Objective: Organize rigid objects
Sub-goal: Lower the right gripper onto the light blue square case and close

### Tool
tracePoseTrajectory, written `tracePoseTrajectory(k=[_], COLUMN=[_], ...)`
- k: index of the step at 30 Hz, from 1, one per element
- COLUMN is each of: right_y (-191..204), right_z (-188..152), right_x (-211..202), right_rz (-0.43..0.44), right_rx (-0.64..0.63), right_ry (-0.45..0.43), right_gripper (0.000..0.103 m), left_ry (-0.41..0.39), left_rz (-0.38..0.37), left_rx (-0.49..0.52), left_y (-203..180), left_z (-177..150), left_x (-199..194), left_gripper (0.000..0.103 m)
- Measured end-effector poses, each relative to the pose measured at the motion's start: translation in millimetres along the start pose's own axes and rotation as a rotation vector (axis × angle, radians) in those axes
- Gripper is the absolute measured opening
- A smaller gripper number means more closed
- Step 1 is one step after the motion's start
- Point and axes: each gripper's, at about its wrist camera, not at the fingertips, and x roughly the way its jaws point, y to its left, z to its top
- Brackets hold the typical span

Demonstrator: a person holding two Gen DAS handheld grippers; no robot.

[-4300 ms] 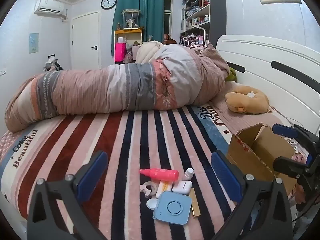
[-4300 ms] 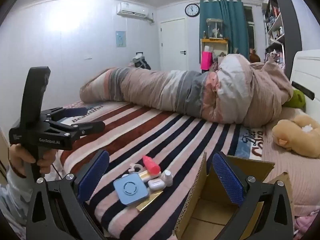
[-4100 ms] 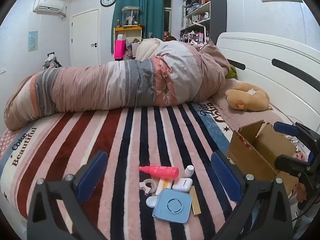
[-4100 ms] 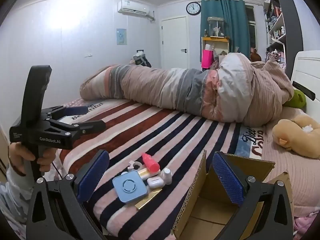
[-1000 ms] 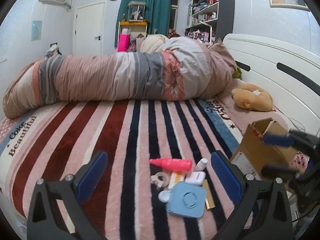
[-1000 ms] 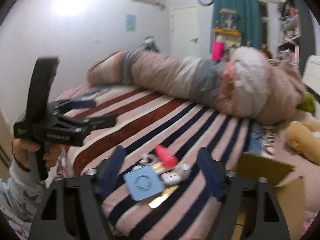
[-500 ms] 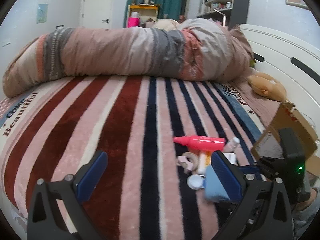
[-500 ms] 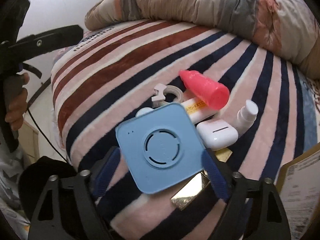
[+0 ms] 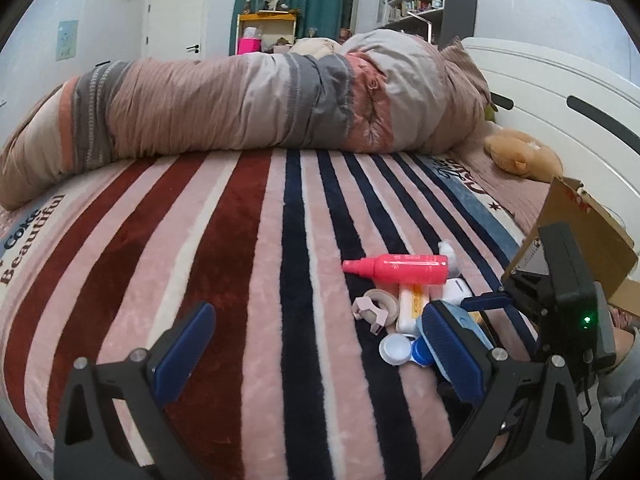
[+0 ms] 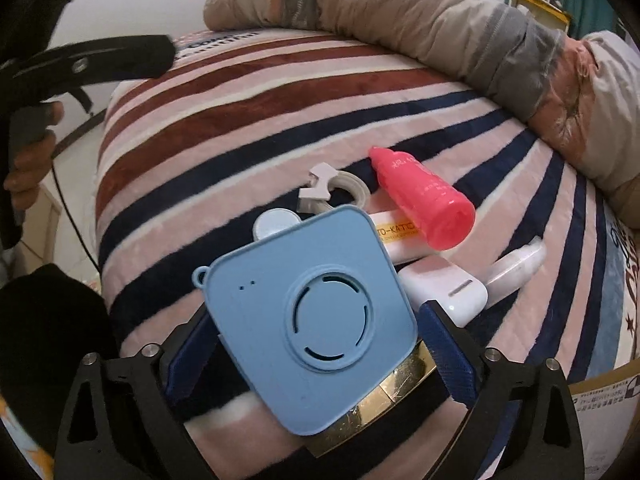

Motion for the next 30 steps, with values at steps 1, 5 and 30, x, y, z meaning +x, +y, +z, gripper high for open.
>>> tracePoseTrajectory(k=[1,5,30], right_y=[-1,-5,-5], right_z=[0,-6,10], right_x=[1,-5,-4], right_rz=[-0.005,0.01,0.164], right_rx=[0.012,0.071,-0.001], right_ry=[0.006,0.004,-0.004], right_gripper=[0.098,0.098,0.099], left_ry=[0.006,0.016,0.029], left_rz=[-0.002,0.012,0.018], left_rx=[0.002,0.022,0.059], left_y=[-1,-4,-10], left_z=[0,-1,-5], left_x=[0,-1,-9], left_gripper=[0.103,0.103,0.103])
